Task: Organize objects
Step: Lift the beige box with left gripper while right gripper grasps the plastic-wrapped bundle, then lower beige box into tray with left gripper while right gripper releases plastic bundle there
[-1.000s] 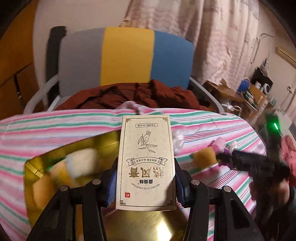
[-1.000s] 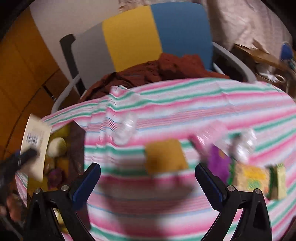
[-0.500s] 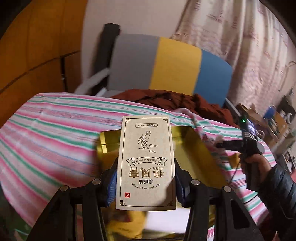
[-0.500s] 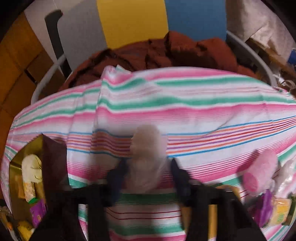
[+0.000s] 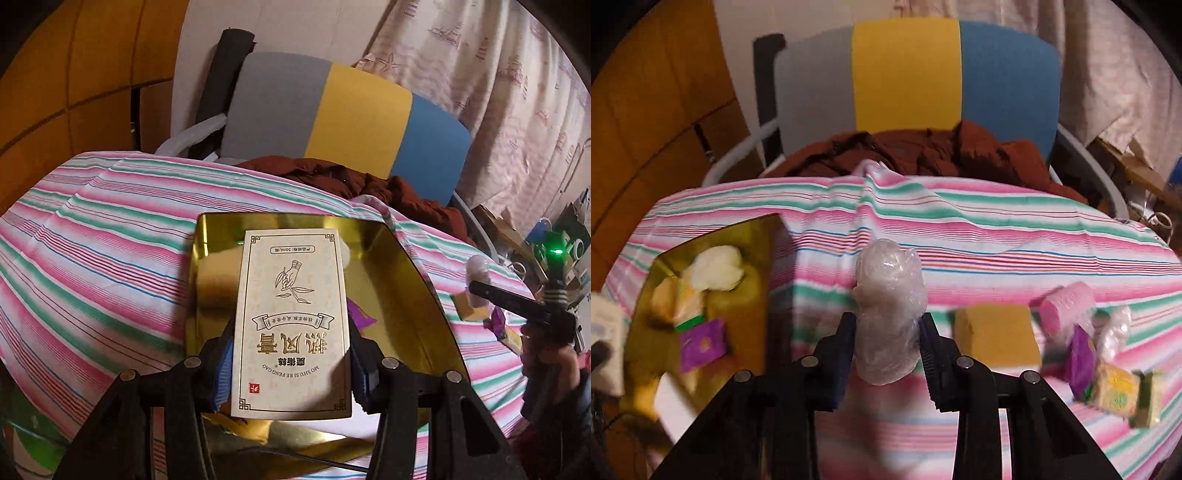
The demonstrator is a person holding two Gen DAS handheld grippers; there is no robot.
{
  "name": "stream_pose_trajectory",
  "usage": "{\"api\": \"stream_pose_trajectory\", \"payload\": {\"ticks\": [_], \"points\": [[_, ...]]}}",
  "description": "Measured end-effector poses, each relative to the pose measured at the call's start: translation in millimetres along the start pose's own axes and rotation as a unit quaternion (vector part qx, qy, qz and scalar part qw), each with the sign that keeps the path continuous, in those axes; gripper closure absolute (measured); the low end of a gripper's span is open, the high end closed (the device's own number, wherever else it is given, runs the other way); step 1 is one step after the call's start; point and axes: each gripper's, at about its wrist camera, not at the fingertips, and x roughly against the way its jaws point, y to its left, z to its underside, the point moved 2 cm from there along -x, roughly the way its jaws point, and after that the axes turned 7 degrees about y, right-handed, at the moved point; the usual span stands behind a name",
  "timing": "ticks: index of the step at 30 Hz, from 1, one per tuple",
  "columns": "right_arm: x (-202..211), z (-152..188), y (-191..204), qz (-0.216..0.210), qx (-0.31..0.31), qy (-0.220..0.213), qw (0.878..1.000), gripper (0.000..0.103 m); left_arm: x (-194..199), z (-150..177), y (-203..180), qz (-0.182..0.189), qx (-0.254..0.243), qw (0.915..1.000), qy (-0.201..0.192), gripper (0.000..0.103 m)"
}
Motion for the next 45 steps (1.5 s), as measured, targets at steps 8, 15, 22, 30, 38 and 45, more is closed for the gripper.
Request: {"api": "stream_pose_trajectory", "payload": {"ticks": [8, 15, 22, 30, 38, 45], "points": [[30.1, 44.4, 35.7, -0.060, 0.003, -0.019, 0.998, 0.068, 17.8, 13.9, 17.3, -0.040, 0.009, 0.9989, -0.023, 0.052], [27.9, 67.2, 73.5, -0.088, 0.026, -0.015, 0.996, 0.068, 59.5, 15.8, 68.5, -0.082, 0.047, 0.9934, -0.064, 0.052], [29.6, 70.7, 98.1, -0.074, 0.052, -0.023, 0.996, 0.068, 76.9, 5.4, 94.5, -0.090, 0.070, 0.9896, -0.089, 0.052], [25.9, 66.9, 105.1, -0.063, 0.063, -0.016, 0.996, 0.068, 22.4, 6.1, 24.2, -0.018, 0.014, 0.9987, -0.045, 0.052], [19.3, 51.0, 112.2, -0.055, 0.077, -0.020, 0.995, 0.069, -9.1, 0.8, -4.3, -0.023, 0.007, 0.9994, -0.026, 0.052], [11.5, 48.8, 117.1, -0.056, 0.083, -0.013, 0.995, 0.068, -18.0, -1.0, -1.4, -0.047, 0.005, 0.9987, -0.019, 0.052]]}}
